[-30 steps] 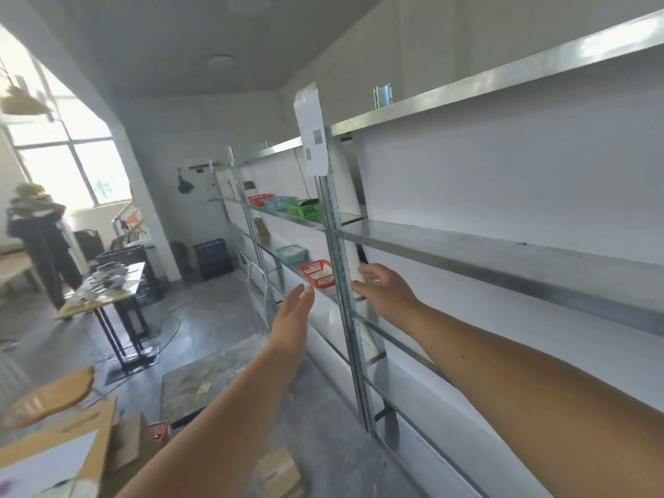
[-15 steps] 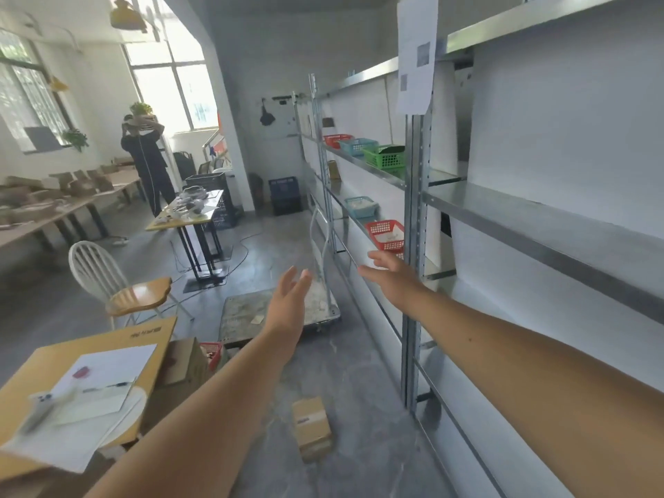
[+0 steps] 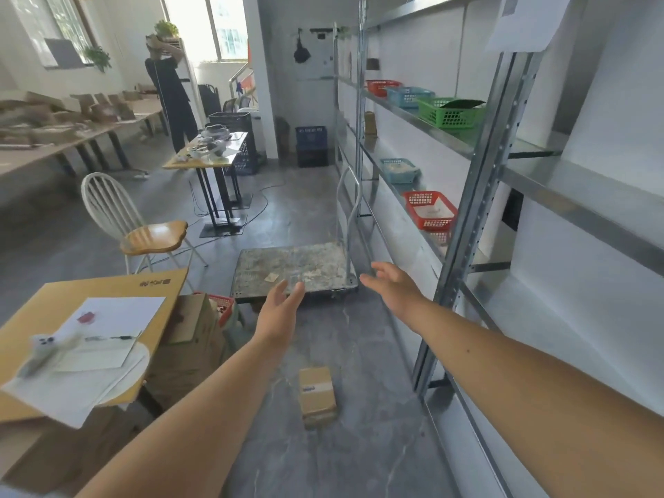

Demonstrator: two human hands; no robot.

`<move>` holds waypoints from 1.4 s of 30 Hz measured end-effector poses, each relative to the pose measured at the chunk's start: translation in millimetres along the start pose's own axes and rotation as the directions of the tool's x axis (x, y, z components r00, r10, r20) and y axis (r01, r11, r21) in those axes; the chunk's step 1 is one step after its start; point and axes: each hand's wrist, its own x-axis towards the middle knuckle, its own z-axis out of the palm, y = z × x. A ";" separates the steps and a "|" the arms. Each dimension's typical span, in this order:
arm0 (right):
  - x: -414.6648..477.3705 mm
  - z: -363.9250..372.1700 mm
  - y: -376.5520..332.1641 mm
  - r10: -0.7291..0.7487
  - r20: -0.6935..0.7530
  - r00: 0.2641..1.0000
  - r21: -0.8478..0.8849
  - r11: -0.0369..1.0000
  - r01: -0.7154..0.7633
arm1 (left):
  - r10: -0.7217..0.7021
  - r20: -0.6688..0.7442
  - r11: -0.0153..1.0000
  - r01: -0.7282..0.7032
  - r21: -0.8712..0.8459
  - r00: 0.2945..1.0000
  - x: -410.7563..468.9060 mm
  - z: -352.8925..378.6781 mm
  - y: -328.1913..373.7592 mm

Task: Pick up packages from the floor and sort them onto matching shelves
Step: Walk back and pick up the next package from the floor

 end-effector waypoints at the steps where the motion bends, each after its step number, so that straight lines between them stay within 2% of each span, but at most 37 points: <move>1: 12.9 7.2 -0.4 0.011 0.010 1.000 -0.001 1.000 -0.011 | -0.003 0.012 1.000 0.003 0.004 1.000 13.9 -2.5 -1.8; 17: 192.1 83.7 -5.7 0.142 0.061 0.988 0.037 0.989 -0.145 | -0.134 0.081 0.989 0.128 0.067 0.988 218.3 -33.7 -23.5; 31: 357.2 84.7 84.1 0.342 0.190 0.920 0.014 0.936 -0.351 | -0.388 -0.016 0.921 0.389 0.019 0.921 339.9 16.1 -81.5; 42: 438.6 103.8 134.4 0.459 0.170 0.872 0.100 0.872 -0.479 | -0.490 -0.047 0.868 0.492 0.064 0.871 419.5 42.9 -114.6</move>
